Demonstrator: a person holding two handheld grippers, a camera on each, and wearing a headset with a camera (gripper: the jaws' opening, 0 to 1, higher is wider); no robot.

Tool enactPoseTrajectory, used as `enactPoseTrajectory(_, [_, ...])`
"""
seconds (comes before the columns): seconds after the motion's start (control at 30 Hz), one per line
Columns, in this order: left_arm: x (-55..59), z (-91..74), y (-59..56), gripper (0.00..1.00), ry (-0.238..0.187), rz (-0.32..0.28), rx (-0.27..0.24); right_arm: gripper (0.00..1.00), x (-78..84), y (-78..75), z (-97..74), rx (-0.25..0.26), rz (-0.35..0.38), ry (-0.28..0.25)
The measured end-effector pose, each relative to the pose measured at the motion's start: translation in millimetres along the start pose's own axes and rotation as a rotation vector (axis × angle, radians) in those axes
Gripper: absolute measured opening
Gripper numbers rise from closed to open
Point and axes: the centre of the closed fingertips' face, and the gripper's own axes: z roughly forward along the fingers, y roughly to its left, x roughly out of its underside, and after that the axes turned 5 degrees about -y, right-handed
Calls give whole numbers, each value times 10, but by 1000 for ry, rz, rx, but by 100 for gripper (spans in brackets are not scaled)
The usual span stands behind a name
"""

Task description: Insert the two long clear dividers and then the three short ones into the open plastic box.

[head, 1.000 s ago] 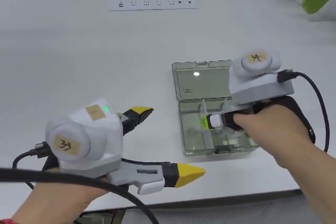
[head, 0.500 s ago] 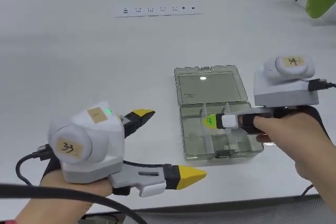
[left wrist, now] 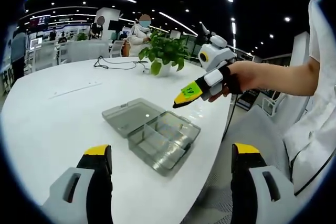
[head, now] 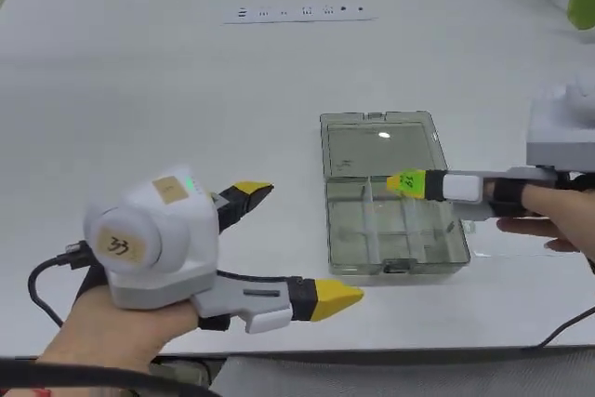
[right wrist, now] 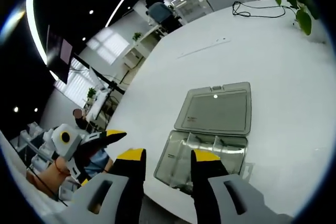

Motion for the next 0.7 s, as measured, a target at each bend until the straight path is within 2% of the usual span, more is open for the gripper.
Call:
enactPoseTrajectory(0.3, [-31, -8, -28, 98, -18, -5, -40, 42, -19, -122, -327, -63, -122, 37])
enactPoseTrajectory(0.33, [-30, -8, -30, 98, -18, -4, -42, 42, -25, -137, -351, -75, -153, 38])
enactPoseTrajectory(0.4, [-26, -13, -26, 99, -19, 2, -46, 44, 34, -220, -413, -73, -189, 85])
enactPoseTrajectory(0.43, [-26, -18, -16, 99, -22, 2, -51, 44, 46, -263, -444, -79, -235, 100])
enactPoseTrajectory(0.5, [-19, -29, -3, 99, -22, 0, -58, 45, 57, -324, -487, -79, -280, 117])
enactPoseTrajectory(0.53, [-13, -34, 1, 99, -23, 0, -60, 47, 45, -347, -496, -87, -318, 113])
enactPoseTrajectory(0.6, [3, -43, 7, 99, -19, -4, -63, 51, 88, -417, -539, -100, -414, 149])
enactPoseTrajectory(0.63, [13, -48, 5, 99, -14, -1, -62, 52, 119, -460, -561, -114, -488, 174])
enactPoseTrajectory(0.7, [25, -57, 9, 100, -10, 1, -61, 54, 221, -568, -607, -132, -549, 249])
